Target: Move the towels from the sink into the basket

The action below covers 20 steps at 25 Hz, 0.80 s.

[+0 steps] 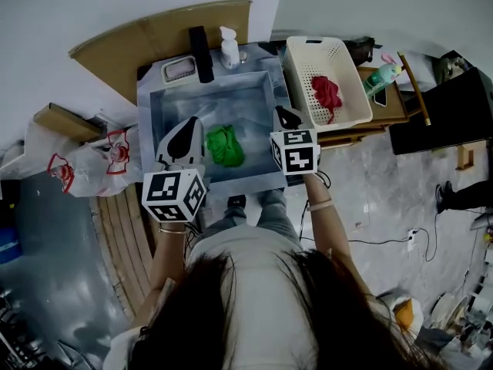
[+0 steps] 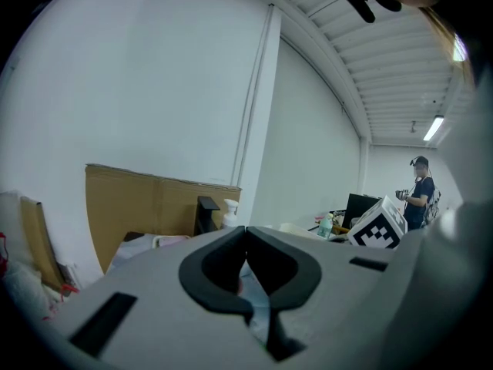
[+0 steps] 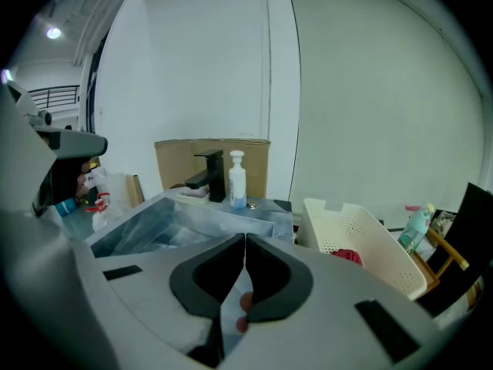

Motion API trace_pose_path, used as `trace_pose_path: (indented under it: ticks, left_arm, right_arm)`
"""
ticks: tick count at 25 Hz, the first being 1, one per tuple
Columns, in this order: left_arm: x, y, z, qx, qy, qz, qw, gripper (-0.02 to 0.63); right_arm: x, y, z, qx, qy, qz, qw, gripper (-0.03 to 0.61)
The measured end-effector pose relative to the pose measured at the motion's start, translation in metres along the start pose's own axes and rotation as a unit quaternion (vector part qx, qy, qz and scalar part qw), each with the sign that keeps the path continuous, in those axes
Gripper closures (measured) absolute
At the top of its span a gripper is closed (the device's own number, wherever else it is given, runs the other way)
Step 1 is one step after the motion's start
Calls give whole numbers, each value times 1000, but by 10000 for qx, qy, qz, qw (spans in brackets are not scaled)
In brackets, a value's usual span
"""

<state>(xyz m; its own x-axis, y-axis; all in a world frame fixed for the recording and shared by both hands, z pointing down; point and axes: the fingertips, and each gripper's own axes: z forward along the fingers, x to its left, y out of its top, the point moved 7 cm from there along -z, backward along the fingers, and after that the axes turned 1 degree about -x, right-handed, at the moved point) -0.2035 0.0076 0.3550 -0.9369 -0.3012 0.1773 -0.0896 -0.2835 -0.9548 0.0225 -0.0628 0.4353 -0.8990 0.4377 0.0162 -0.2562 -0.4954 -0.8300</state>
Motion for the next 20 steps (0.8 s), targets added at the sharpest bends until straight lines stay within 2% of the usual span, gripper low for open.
trace_pose_path:
  ticks: [12, 20]
  left_arm:
    - [40, -20, -28, 50, 29, -179, 9998, 604]
    - [57, -39, -32, 191, 194, -313, 9991, 604]
  right_arm:
    - [65, -11, 23, 394, 519, -445, 9969, 551]
    - [98, -31, 59, 972, 1118, -936, 9845, 548]
